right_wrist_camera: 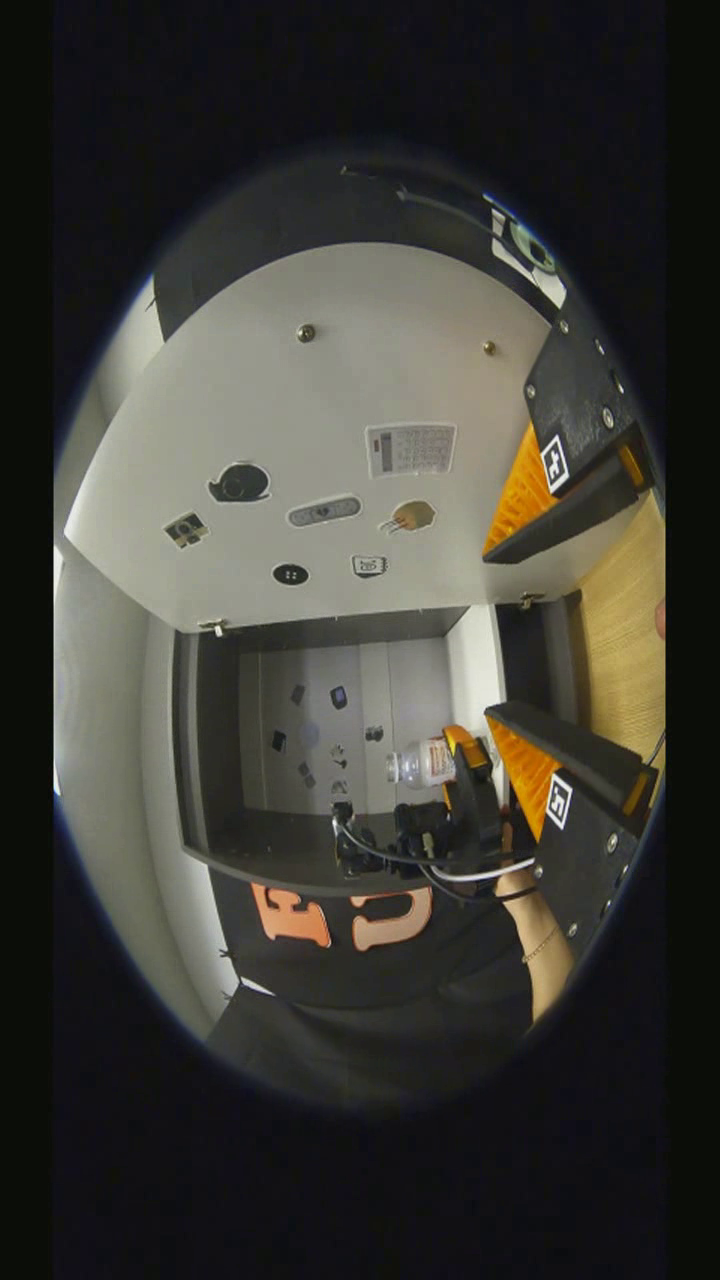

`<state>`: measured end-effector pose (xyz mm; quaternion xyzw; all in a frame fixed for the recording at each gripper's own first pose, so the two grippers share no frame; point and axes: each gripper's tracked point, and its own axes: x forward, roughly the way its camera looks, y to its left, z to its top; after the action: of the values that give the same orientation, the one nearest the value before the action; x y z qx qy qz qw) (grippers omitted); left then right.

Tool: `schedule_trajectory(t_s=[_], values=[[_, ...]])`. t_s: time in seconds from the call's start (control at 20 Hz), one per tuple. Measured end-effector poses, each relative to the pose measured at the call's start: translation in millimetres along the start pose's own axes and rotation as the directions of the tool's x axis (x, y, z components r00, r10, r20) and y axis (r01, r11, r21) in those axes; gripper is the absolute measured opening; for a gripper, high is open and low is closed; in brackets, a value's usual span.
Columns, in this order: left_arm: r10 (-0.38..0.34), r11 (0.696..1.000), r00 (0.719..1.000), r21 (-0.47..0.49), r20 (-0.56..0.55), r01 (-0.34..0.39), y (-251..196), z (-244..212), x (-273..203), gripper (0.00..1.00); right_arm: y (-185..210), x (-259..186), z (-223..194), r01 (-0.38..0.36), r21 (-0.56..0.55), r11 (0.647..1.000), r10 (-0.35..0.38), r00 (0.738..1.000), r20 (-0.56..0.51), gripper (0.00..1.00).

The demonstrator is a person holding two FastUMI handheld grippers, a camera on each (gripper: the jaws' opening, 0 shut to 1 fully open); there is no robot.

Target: Open the cabinet door with the right hand, grasp the bottle in the cabinet with the left hand and place it on the coaster, then close the cabinet door with the right hand.

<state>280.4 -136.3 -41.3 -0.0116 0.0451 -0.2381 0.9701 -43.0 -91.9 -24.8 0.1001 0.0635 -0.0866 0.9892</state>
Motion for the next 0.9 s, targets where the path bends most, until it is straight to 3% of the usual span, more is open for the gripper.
schedule_trajectory(t_s=[0.45,0.65,0.7,0.75,0.9], values=[[0.047,0.999,0.997,0.004,0.057,-0.048,1,14,-35,0.82,3,-25,0,-0.093,-0.058,0.994,0.095,0.995,0.021,0.87],[0.123,0.992,0.991,0.017,0.06,-0.124,9,10,-59,0.82,4,-39,-5,-0.162,-0.132,0.978,0.166,0.986,0.02,0.87],[0.143,0.989,0.988,0.022,0.057,-0.144,11,8,-67,0.8,5,-43,-8,-0.184,-0.141,0.973,0.188,0.982,0.017,0.91],[0.163,0.986,0.985,0.026,0.058,-0.165,12,6,-75,0.8,7,-47,-9,-0.206,-0.145,0.968,0.21,0.978,0.016,0.87],[0.201,0.978,0.978,0.042,0.054,-0.203,17,-1,-94,0.82,6,-55,-14,-0.254,-0.127,0.959,0.257,0.966,0.004,0.87]])
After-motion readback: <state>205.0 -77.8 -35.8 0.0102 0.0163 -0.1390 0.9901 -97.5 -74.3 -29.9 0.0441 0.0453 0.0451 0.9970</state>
